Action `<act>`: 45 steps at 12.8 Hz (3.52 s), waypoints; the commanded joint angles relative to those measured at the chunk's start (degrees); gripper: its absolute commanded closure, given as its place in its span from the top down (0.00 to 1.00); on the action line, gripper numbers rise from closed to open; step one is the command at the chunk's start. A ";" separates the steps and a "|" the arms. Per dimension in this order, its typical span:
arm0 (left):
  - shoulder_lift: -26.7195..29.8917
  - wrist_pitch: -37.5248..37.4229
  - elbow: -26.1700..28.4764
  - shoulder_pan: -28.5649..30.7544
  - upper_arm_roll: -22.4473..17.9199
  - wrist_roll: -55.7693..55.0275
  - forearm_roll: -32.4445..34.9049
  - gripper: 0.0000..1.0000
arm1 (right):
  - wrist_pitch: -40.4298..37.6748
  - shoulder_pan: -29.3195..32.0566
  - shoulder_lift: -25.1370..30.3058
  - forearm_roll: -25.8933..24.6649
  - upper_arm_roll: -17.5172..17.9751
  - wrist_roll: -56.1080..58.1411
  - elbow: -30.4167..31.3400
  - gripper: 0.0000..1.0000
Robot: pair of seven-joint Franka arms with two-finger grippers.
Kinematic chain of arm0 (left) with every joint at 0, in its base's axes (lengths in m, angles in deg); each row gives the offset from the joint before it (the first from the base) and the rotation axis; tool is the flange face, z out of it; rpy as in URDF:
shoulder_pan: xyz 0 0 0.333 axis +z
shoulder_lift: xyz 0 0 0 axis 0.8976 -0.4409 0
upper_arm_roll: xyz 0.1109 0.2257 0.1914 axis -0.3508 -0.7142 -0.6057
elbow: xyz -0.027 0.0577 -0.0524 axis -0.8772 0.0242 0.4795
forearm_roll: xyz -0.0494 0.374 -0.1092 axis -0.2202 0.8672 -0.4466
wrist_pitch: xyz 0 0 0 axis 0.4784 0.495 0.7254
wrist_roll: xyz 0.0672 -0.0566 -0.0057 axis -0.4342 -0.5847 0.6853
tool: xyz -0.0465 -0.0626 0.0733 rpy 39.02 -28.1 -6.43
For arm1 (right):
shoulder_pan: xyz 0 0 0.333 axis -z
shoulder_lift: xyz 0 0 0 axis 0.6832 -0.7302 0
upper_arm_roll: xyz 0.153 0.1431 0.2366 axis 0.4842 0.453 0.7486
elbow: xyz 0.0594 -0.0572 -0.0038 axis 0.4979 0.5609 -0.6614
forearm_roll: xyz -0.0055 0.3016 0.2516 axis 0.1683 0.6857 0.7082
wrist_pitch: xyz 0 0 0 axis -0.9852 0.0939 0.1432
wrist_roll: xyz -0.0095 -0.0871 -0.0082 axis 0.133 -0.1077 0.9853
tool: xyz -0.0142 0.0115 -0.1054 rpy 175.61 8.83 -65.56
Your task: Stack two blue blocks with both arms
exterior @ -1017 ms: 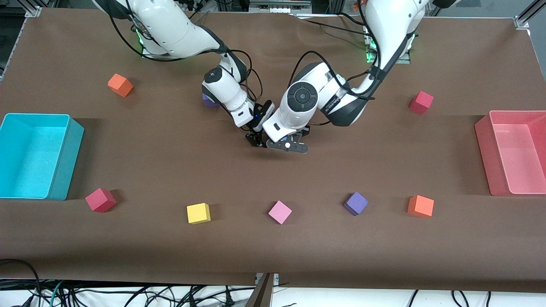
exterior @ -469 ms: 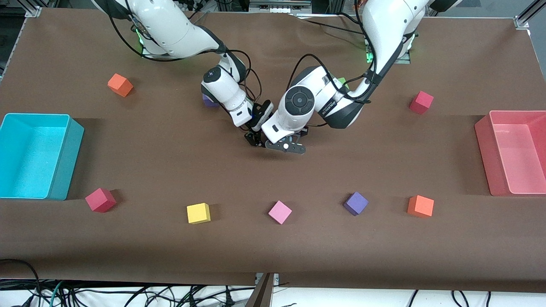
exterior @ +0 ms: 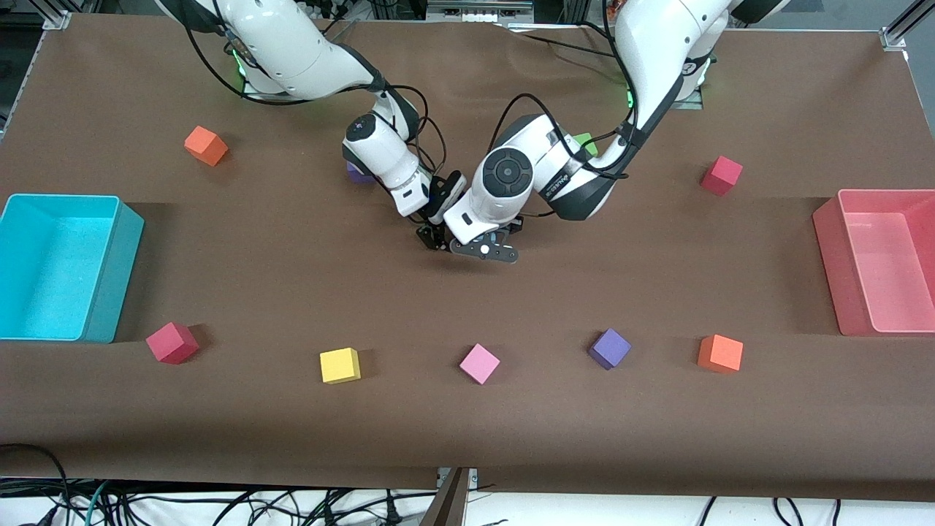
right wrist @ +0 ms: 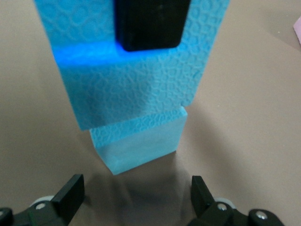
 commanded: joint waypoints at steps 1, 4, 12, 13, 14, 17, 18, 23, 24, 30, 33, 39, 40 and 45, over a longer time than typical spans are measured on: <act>-1.28 -0.09 -1.53 -0.55 -0.21 0.45 -0.30 0.48 | -1.03 2.08 0.26 -1.30 -0.20 2.26 4.60 1.00; -1.19 -0.18 -1.53 -0.55 -0.21 -0.25 -0.39 1.00 | -1.03 2.17 0.26 -1.30 -0.20 2.26 4.51 1.00; 0.21 -0.80 -1.62 -0.02 -0.12 0.36 -2.31 1.00 | -1.11 2.26 0.17 -1.30 -0.20 2.26 4.34 1.00; 0.65 -0.88 -1.71 0.24 -0.12 0.36 -2.49 1.00 | -1.11 2.26 0.17 -1.30 -0.20 2.35 4.25 1.00; 1.96 -1.41 -1.71 0.33 -0.12 0.28 -2.50 1.00 | -1.11 2.26 0.17 -1.30 -0.20 2.26 4.25 1.00; 6.70 -7.37 -2.24 2.87 -0.03 0.36 -2.50 1.00 | -1.20 2.26 0.17 -1.30 -0.20 2.26 4.25 1.00; 8.63 -9.04 -2.33 3.84 -0.03 0.36 -2.58 1.00 | -1.20 2.26 0.17 -1.30 -0.20 2.35 4.16 1.00; 14.98 -15.46 -3.81 12.00 -0.73 0.28 -2.32 1.00 | -4.44 2.26 0.17 -1.30 -0.02 2.26 1.97 1.00; 14.89 -16.69 -5.21 14.02 -0.82 0.45 -1.62 1.00 | -5.93 2.17 0.17 -1.30 0.07 2.18 1.18 1.00; 17.52 -20.04 -7.51 25.54 -1.08 11.40 -1.44 1.00 | -14.81 1.91 0.35 -1.30 0.16 2.09 -2.95 1.00; 21.82 -25.92 -7.42 29.32 -2.40 23.00 -1.53 1.00 | -22.09 1.91 2.45 -1.21 0.33 2.00 -4.53 1.00; 37.46 -25.85 3.72 28.20 -12.76 34.90 -2.32 1.00 | -34.58 2.17 8.60 -1.13 0.68 2.00 -5.42 1.00; 38.96 -25.76 5.91 27.32 -13.82 34.99 -2.41 1.00 | -37.73 2.17 9.92 -0.95 0.77 2.00 -5.77 1.00; 41.00 -25.41 7.08 27.14 -14.09 35.34 -2.41 1.00 | -66.00 2.08 16.78 -0.42 1.03 2.00 -16.28 1.00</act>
